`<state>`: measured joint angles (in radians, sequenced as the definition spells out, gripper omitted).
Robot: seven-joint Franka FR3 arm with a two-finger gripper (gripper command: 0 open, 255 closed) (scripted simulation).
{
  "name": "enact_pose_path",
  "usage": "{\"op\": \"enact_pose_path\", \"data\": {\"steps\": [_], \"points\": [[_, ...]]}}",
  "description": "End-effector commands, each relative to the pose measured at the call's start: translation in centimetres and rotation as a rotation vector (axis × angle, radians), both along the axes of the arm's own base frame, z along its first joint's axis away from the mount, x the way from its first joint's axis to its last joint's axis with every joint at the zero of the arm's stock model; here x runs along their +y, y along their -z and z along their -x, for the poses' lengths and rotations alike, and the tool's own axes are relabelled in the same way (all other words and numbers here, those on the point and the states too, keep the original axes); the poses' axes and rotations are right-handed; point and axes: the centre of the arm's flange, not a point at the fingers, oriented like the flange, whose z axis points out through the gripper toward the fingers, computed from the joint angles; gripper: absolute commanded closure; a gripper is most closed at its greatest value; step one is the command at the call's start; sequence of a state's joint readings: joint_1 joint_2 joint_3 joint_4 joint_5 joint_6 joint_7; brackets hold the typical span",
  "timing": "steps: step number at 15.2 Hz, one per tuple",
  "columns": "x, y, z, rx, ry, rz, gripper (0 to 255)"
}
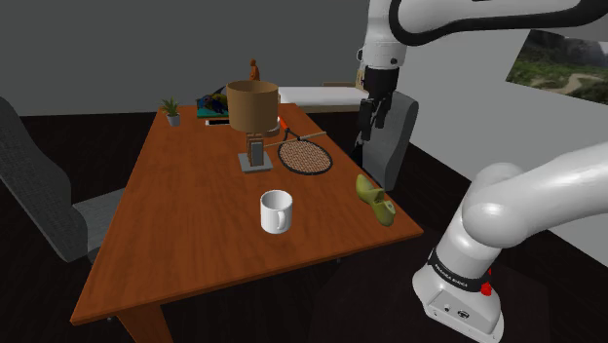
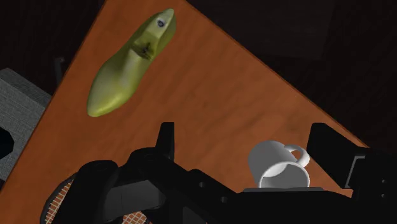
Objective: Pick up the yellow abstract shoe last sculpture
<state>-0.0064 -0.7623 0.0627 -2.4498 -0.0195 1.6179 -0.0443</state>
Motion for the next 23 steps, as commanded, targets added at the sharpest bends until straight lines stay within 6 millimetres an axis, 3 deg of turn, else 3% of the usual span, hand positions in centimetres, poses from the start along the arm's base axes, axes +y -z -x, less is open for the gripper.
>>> {"op": "enact_pose_path", "data": {"steps": [1,7,12,18,23], "points": [[0.0,0.0,0.0,0.0,0.0,0.0,0],[-2.9,7.1,-4.6,0.13,0.184,0.054,0],[-6.2,13.3,-7.2,0.238,0.338,0.098,0],[-11.0,20.7,-8.7,0.367,0.523,0.152,0],[-15.3,26.8,-8.5,0.475,0.676,0.196,0]]}}
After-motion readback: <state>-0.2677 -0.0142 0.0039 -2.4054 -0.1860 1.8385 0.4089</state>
